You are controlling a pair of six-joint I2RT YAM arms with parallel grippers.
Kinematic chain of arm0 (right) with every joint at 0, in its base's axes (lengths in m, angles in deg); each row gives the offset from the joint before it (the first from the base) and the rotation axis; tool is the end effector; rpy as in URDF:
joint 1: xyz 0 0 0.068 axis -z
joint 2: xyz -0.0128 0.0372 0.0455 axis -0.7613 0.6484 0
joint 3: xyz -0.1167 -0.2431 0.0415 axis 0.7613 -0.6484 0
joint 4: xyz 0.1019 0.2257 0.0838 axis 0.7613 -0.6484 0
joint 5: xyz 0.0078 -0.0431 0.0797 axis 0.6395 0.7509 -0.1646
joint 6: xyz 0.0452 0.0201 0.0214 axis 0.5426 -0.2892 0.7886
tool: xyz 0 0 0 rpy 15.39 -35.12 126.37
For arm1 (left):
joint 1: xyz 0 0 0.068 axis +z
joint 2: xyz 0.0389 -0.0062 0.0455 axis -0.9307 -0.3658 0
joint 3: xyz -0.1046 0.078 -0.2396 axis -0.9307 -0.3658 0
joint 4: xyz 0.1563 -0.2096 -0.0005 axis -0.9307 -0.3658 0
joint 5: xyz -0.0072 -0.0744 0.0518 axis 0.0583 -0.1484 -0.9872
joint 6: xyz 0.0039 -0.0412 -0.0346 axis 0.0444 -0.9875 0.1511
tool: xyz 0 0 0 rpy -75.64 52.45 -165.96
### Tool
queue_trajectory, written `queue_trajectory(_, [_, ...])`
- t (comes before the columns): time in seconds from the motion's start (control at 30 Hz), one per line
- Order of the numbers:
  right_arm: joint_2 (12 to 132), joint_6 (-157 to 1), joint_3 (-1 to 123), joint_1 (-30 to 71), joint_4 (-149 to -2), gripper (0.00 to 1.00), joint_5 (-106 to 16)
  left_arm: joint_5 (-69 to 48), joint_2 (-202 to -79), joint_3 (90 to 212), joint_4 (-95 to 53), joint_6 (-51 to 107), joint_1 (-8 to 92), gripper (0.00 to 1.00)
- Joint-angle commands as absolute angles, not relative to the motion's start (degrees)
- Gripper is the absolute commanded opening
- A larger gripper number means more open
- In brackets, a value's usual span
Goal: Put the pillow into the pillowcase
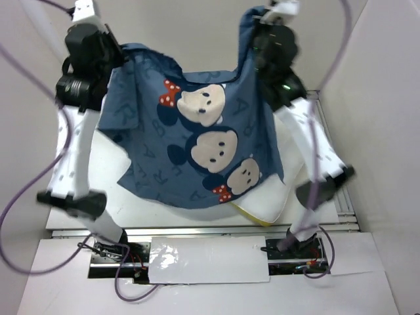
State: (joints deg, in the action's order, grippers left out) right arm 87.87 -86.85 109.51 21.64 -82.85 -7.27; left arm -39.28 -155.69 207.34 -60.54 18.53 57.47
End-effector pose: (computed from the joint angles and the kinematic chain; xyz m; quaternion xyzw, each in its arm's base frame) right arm 0.3096 0.1442 0.5760 0.0572 0.5941 0.0328 0.8017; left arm 0.2837 -0.0428 0.5756 -0.1870 0.6802 -0.0720 0.7051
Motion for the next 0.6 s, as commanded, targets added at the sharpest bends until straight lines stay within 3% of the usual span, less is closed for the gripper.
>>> queue_trajectory(0.0, [100.33,-89.24,120.44,22.86,-66.29,0.0,-4.47,-22.74,-164.1,218.05,-54.52,15.21,65.62,0.0])
queue_trajectory(0.07, [111.46,-90.12,135.23,22.86,-62.25,0.0,-6.32,-11.57,-171.49,225.17,-51.71,12.31,70.79,0.0])
queue_trajectory(0.13, [116.0,-91.43,141.99,23.48,-55.49,0.0,-9.13,-5.07,-173.97,228.96,-46.88,8.54,75.02,0.0])
queue_trajectory(0.23, [111.47,-93.9,132.3,22.25,-40.91,0.0,-17.56,7.66,-169.69,221.54,-34.1,-4.26,84.07,0.0])
queue_trajectory(0.3, [106.46,-93.9,125.52,21.73,-36.93,0.0,-19.67,9.72,-167.31,221.41,-30.7,-7.9,89.6,0.0])
queue_trajectory(0.43, [103.46,-92.85,127.69,23.03,-47.35,0.0,-21.52,16.39,-162.92,224.15,-30.69,-9.93,96.22,0.0])
queue_trajectory(0.47, [101.71,-92.85,125.34,23.04,-49.99,0.0,-22.75,18.15,-160.38,221.18,-30.69,-9.24,96.92,0.0])
queue_trajectory(0.5, [99.08,-93.37,121.14,23.04,-51.67,0.0,-24.24,18.95,-157.05,209.93,-30.77,-6.27,96.93,0.0])
queue_trajectory(0.57, [88.54,-93.38,100.61,23.04,-51.52,0.01,-29.34,18.95,-144.97,193.29,-26.06,-3.44,95.35,0.0])
